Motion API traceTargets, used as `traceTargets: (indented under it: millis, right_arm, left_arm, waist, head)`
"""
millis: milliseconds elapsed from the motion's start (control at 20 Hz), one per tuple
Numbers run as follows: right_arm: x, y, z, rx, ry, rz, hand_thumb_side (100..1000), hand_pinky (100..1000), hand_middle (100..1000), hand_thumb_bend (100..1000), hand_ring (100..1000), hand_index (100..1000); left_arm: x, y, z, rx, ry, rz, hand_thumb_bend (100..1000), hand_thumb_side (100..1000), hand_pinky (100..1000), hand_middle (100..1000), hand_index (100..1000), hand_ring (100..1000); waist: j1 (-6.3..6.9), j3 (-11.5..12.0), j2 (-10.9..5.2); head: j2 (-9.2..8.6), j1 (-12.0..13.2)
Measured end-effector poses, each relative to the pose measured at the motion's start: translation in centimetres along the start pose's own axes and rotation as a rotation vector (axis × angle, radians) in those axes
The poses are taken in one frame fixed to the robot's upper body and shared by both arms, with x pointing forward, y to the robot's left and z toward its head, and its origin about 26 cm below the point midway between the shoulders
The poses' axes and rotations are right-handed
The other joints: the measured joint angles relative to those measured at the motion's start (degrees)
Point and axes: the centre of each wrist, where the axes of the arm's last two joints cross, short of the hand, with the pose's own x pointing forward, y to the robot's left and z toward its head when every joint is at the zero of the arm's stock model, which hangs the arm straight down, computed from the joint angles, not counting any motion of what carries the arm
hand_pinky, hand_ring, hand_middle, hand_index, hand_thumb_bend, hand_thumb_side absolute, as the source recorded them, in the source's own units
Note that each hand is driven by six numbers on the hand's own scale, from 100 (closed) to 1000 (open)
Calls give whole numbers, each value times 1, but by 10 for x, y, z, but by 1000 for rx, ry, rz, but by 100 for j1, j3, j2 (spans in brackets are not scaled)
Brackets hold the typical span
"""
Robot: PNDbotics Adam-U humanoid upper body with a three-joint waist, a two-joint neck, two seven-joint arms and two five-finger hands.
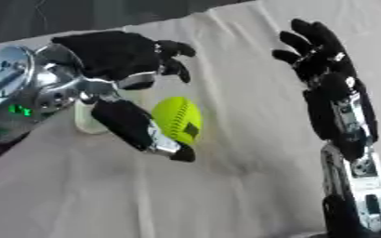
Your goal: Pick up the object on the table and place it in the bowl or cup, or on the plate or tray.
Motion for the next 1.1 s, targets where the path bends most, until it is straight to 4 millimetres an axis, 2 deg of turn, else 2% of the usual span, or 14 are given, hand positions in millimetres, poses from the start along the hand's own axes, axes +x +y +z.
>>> traceTargets:
  millis: [350,600,1100]
  right_arm:
    - [0,1,-1,7,-1,-6,854,871,952,100,934,1000]
    - [0,1,-2,9,-3,-9,854,869,952,100,932,1000]
    - [2,0,-9,15,-27,-5,850,864,950,100,927,1000]
  left_arm:
    - [2,6,0,36,1,13,716,889,684,1000,854,796]
    - [5,6,-1,59,12,16,720,889,675,1000,855,788]
    - [12,-7,-6,57,28,4,713,887,677,1000,854,790]
  waist:
    - [8,7,0]
    - [16,0,0]
    - [14,-123,76]
  head:
    - [89,-45]
    - [91,-51]
    - [37,-52]
